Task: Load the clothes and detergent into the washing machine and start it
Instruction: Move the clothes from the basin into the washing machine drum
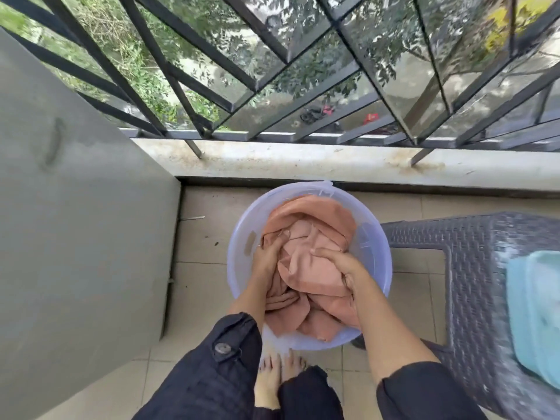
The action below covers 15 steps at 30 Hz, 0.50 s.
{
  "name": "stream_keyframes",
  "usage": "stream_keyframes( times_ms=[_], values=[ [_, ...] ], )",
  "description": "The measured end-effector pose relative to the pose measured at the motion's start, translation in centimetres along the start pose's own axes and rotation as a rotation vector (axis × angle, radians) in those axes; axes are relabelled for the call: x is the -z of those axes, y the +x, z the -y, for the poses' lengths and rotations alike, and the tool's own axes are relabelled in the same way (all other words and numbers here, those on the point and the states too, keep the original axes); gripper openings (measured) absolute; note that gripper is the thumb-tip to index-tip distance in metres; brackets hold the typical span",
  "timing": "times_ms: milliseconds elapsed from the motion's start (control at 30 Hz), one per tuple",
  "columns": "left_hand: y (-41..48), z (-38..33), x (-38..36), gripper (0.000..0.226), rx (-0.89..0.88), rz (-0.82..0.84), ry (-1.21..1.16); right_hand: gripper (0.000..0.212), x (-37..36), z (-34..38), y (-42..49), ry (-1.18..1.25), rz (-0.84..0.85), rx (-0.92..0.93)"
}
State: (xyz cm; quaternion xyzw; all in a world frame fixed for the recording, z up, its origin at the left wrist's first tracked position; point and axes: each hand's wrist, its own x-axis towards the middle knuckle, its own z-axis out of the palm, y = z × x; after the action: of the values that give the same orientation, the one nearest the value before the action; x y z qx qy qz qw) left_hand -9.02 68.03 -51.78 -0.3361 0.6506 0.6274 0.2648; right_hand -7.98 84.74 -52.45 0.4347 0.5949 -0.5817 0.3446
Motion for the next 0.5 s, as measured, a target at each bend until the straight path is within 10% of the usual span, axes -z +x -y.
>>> stream_keyframes(
  times_ms=[500],
  values=[
    [-18.7,-17.8,2.9,0.031,-0.089,0.035,-0.016,0.034,1.2,12.0,-26.8,0.096,-0.018,0.166]
  ],
)
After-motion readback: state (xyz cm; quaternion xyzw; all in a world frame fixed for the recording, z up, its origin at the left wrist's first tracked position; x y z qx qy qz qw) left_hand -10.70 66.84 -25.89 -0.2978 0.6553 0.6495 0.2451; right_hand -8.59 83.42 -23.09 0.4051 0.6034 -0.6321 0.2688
